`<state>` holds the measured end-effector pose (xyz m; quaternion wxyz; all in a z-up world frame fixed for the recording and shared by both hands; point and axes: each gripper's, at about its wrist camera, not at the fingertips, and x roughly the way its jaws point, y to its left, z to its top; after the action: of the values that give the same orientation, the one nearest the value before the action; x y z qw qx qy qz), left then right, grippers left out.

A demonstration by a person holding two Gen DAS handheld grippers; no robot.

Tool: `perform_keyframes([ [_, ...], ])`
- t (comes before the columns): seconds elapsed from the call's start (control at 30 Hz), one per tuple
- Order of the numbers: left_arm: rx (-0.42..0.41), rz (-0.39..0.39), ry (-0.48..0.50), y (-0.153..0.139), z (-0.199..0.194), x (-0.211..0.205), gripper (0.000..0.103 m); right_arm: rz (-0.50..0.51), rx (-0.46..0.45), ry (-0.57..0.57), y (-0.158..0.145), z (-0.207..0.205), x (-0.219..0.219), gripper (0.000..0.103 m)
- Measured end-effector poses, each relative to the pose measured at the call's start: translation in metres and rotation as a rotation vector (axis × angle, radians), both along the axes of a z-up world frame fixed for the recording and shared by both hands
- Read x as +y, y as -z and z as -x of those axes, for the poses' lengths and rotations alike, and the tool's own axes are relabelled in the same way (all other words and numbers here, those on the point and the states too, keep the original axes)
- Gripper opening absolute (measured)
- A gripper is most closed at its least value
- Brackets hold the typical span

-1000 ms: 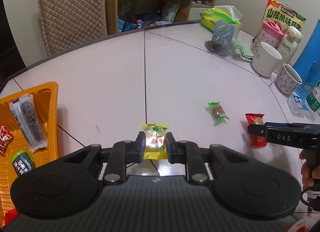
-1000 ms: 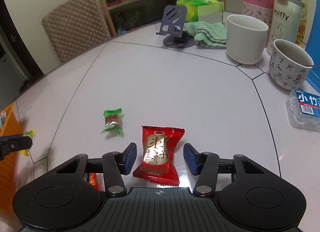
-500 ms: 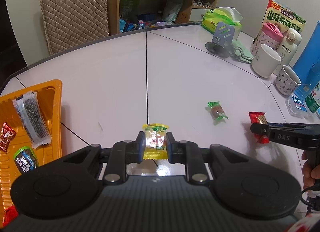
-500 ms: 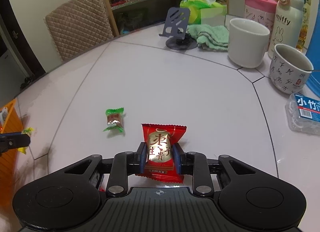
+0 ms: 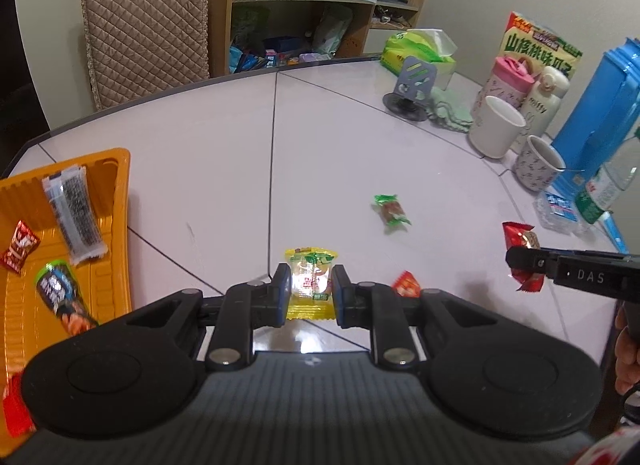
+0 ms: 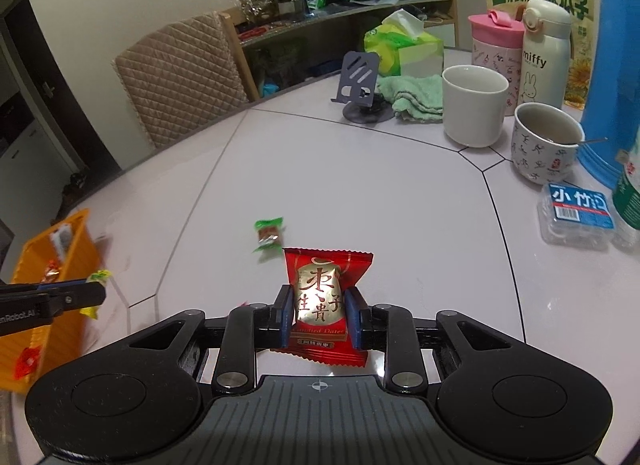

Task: Organize snacks
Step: 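Carry the yellow candy and red packet with both tools over the orange tray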

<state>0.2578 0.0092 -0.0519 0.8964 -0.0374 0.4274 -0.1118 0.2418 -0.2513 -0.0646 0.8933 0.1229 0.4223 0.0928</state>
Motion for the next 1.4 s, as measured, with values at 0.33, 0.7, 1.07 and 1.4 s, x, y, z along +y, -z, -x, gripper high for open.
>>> perform_keyframes([
  [0.33, -0.021, 0.041, 0.005, -0.023, 0.061, 0.004, 0.019, -0.017, -0.004, -0.086, -0.025, 0.058, 0.018, 0.028],
  [0.7, -0.007, 0.056, -0.074, -0.034, 0.123, 0.041, 0.019, -0.066, 0.018, -0.245, -0.038, 0.11, 0.069, 0.028],
  [1.07, -0.005, 0.037, -0.219, -0.039, 0.165, 0.098, 0.019, -0.086, 0.006, -0.43, -0.043, 0.119, 0.135, 0.028],
  [1.4, -0.033, 0.0, -0.35, -0.049, 0.163, 0.153, 0.019, -0.116, -0.018, -0.548, -0.049, 0.095, 0.201, 0.028],
])
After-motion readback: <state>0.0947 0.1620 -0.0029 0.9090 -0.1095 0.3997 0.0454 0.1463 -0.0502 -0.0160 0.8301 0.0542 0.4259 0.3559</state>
